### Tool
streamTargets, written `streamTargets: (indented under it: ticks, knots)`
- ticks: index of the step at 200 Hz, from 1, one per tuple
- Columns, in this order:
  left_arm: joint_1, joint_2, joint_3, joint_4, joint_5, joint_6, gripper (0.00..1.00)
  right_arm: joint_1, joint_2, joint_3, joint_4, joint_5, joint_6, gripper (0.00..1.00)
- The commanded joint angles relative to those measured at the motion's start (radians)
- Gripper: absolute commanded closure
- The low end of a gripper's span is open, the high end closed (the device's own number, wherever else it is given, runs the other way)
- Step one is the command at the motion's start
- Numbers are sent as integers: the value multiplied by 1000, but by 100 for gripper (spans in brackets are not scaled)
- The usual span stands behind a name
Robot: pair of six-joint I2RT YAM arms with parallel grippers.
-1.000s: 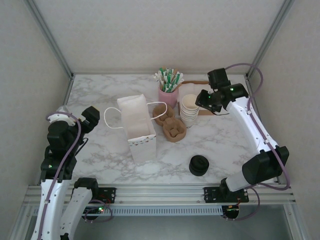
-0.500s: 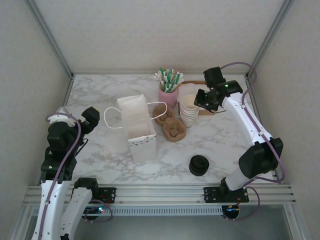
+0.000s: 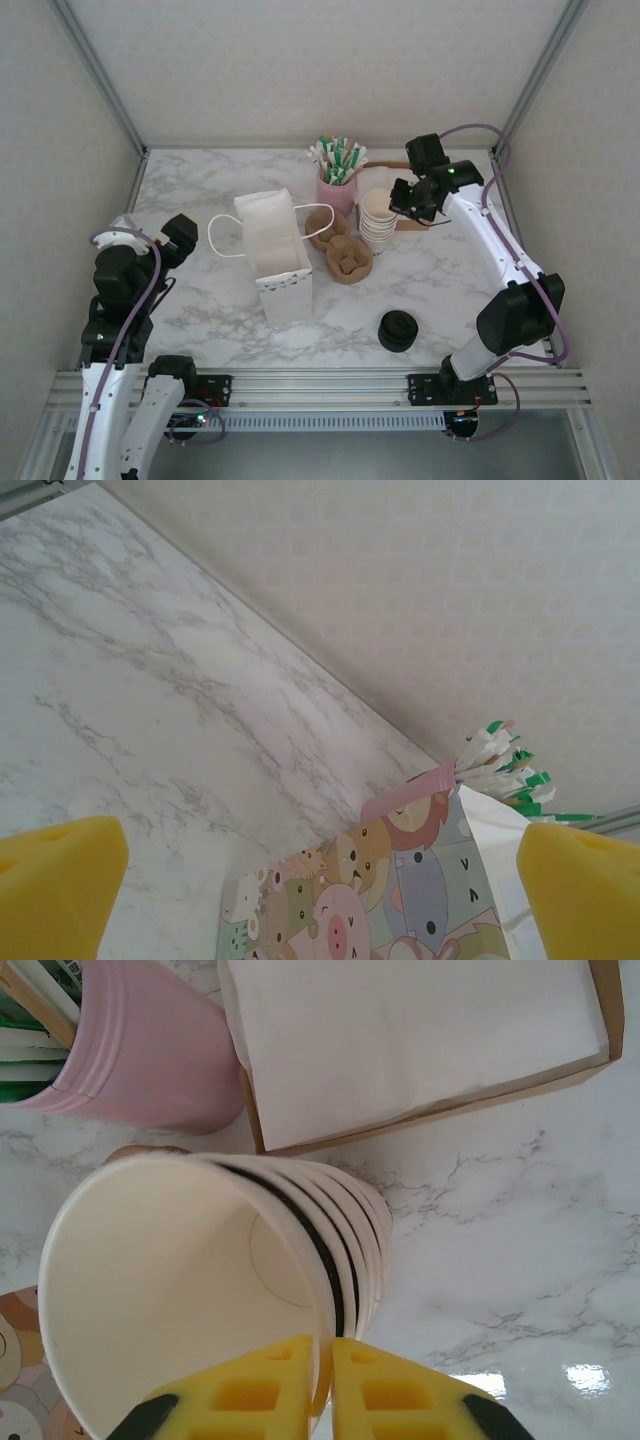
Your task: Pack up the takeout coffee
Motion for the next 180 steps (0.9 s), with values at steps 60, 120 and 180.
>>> streamTargets:
  ticks: [60, 120, 180]
  knots:
    - [9, -6, -12, -9, -14, -11, 0, 9, -45, 41, -13, -1, -21, 95]
    - [10, -2, -11, -13, -20, -11, 0, 9, -106, 39, -6, 19, -31, 95]
    - [10, 0, -6, -21, -37, -5, 0, 9, -186, 47, -1, 73, -56, 100]
